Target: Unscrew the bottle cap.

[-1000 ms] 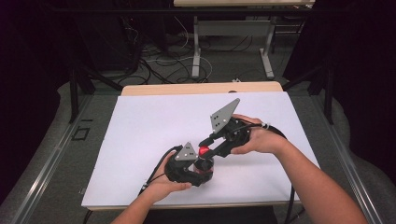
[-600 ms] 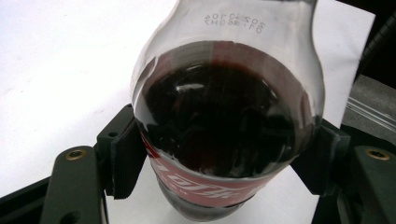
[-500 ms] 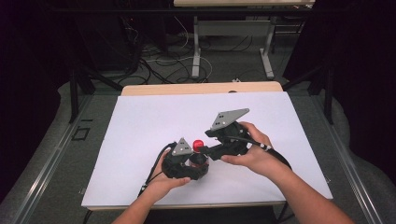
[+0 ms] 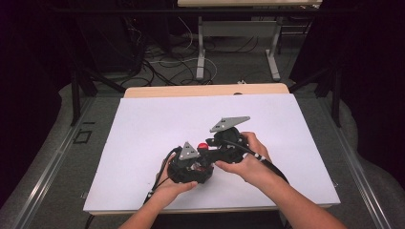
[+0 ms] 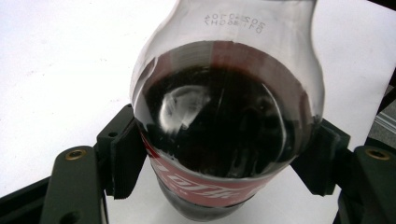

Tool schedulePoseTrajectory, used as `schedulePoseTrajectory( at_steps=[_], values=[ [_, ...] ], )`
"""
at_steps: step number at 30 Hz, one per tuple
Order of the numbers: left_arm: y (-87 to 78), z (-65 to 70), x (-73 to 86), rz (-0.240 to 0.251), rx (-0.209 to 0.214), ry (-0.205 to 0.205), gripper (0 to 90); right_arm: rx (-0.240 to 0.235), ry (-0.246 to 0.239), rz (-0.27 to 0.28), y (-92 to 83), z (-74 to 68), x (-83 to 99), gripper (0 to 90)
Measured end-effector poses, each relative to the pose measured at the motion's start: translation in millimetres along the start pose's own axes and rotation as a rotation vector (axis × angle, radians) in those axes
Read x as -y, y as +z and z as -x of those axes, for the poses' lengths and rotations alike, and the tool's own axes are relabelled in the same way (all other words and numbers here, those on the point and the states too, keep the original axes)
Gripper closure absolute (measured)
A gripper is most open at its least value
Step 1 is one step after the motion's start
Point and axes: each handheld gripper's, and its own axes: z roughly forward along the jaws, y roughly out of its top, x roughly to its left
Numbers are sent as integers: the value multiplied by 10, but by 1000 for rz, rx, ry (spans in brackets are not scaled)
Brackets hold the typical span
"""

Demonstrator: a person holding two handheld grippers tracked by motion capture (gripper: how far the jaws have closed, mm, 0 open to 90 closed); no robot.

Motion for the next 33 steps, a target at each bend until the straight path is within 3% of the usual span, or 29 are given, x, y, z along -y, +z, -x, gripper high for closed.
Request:
schedulePoseTrajectory(
  at_steps=[8,12,13,14,16,18,19,21,23,29,33],
  values=[
    [-4,28,-10,1,2,9,290,5,9,-31,41,-17,4,601],
    [5,34,-4,-6,9,26,290,-1,-25,-45,43,-18,5,606],
    [7,30,-2,-5,17,28,290,-12,-62,-51,40,-12,7,606],
    [8,30,0,-3,24,32,290,-35,-66,-63,36,0,3,608],
    [6,29,0,-3,37,37,290,-79,-140,-69,34,31,-6,609],
    [1,33,-3,3,48,53,290,-123,-173,-80,27,85,-21,609],
    [1,33,-3,3,48,53,290,-168,-241,-87,21,112,-36,609],
    [-16,40,-13,12,68,66,290,-221,-279,-94,11,185,-65,609],
    [-32,54,-22,4,87,69,290,-290,-357,-97,0,237,-91,609],
    [-48,83,-40,4,152,104,290,-458,-486,-142,-8,389,-180,609],
    [-50,105,-44,6,157,125,290,-560,-584,-151,6,473,-221,608]
  ],
)
